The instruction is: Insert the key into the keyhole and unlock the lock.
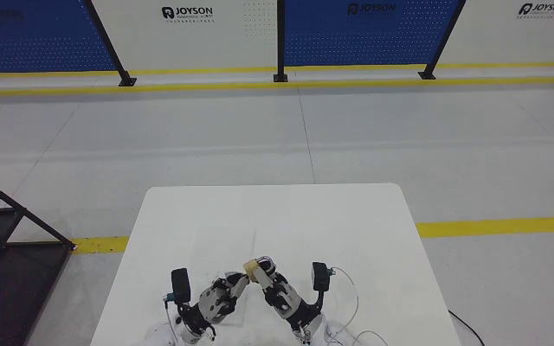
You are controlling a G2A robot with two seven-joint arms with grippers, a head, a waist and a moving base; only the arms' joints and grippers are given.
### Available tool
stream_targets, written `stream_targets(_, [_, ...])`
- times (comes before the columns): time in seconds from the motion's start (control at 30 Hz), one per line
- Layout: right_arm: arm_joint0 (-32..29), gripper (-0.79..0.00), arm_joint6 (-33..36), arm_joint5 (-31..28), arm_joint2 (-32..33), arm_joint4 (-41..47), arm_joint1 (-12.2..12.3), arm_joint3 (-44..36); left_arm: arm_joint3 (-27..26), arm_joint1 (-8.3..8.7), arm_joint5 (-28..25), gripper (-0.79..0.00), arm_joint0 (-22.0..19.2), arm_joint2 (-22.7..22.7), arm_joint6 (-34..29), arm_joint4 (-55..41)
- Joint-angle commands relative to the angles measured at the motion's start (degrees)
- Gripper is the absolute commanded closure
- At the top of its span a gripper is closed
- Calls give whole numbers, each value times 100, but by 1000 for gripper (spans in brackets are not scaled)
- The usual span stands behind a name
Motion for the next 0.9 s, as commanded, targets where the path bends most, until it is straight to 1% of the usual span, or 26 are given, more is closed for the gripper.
stream_targets(0.0, [-4,0,10,5,2,8,-1,-2,-10,-23,310,0,31,-19,88,130])
stream_targets(0.1, [-7,0,19,4,7,11,-2,-6,-21,-53,727,0,73,-41,185,323])
stream_targets(0.27, [-14,0,57,11,15,27,-2,-3,-34,-113,1588,0,159,-56,375,758])
stream_targets(0.4, [-20,0,79,21,19,24,-1,-12,-26,-154,1979,0,199,-50,460,976])
stream_targets(0.7, [-26,0,102,21,28,41,-3,-9,42,-228,2210,0,206,-58,714,1184])
stream_targets(0.83, [-30,0,94,17,33,44,-4,-7,64,-256,2209,0,215,-67,713,1178])
stream_targets(0.87, [-30,0,93,15,34,43,-4,-7,67,-263,2179,-43,221,-70,722,1136])
